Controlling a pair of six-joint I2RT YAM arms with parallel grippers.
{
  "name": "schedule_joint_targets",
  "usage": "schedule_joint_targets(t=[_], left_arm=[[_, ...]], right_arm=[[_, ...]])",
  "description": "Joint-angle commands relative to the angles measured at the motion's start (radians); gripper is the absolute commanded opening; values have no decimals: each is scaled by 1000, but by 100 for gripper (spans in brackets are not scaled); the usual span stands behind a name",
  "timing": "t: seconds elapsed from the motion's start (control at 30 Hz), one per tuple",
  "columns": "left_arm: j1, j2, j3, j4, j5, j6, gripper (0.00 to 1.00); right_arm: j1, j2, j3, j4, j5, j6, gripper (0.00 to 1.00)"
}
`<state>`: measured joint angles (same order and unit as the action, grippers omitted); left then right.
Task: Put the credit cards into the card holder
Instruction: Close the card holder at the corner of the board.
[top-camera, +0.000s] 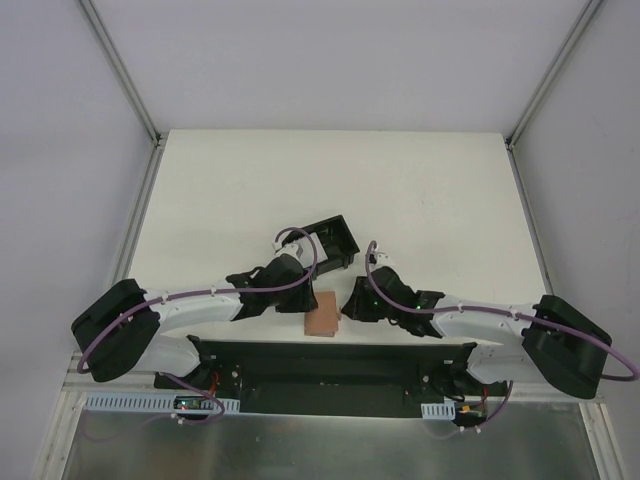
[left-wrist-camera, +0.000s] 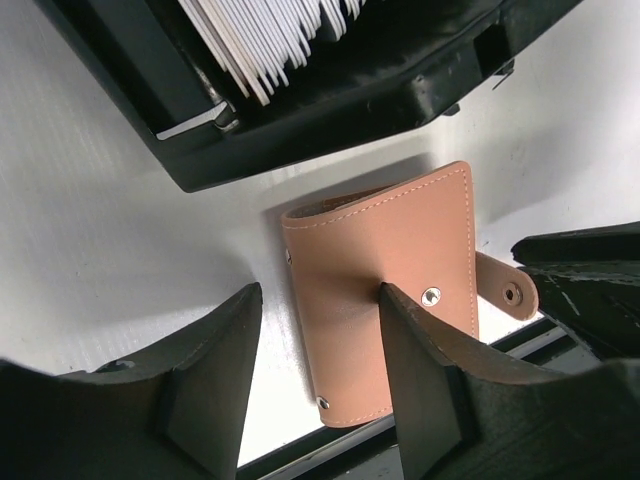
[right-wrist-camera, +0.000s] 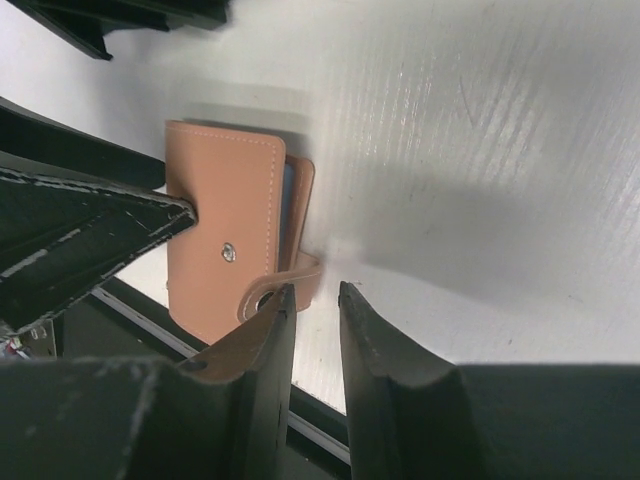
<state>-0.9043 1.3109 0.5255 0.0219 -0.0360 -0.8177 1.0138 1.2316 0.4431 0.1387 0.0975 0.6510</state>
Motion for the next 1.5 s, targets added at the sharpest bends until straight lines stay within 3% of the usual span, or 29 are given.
schedule_joint_targets(t=[0.0, 0.4, 0.7, 0.9, 1.47], left_arm=[[-11, 30, -18, -77, 22, 34, 49], [-21, -13, -35, -51, 97, 94, 54], [-27, 4, -62, -36, 133, 140, 42], [-36, 17, -78, -36, 139, 143, 44], [-68, 45, -90, -31, 87, -90, 38]], right_arm=[[-4, 28, 31, 44, -31, 6, 26], [-4, 81, 57, 71, -87, 10, 25], [-4, 105, 62, 87, -117, 22, 25], [-3, 115, 68, 85, -127, 16, 25], [42, 155, 146, 19, -104, -13, 19]])
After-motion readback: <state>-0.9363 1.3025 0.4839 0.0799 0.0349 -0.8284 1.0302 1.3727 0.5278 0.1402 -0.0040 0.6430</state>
